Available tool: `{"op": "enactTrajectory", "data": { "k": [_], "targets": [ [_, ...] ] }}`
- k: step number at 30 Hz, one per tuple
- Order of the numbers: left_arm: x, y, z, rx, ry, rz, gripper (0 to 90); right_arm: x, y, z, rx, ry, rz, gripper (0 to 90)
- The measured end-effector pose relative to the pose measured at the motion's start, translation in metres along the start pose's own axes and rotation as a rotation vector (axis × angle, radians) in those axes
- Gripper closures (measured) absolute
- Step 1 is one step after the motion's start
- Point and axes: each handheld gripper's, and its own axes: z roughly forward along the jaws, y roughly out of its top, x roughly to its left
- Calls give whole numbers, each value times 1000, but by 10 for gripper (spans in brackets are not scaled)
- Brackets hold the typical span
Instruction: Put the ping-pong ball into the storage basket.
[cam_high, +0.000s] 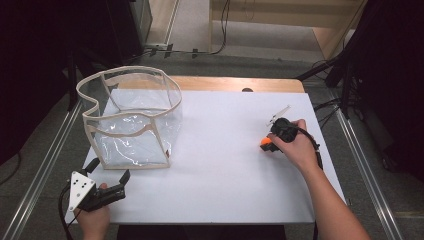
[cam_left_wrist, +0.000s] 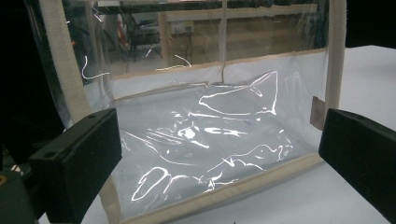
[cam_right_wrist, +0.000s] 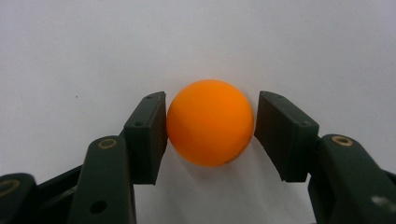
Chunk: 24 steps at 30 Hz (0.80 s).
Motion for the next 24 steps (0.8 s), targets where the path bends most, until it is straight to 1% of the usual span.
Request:
{"op": "enactTrajectory", "data": {
  "k": [6, 8, 14, 17, 20, 21, 24],
  "targets": [
    [0, 0, 0, 1, 1, -1, 0, 0, 1, 2, 11, -1, -5, 449],
    [0, 0, 0, 0, 1, -3, 0, 0, 2, 2, 15, -2, -5, 476],
    [0, 0, 0, 1, 2, -3, 0, 0, 3, 2, 22, 11, -5, 478],
    [0, 0, 0, 0, 2, -4, 0, 1, 3, 1, 25, 13, -12, 478],
    [0, 0, 0, 0, 1, -3, 0, 2, 5, 0, 20, 24, -1, 478],
    [0, 0, 0, 1, 1, -3, 0, 2, 6, -1, 22, 26, -18, 478],
    [0, 0, 0, 0, 1, -3, 0, 3, 7, -2, 22, 31, -21, 478]
  ]
}}
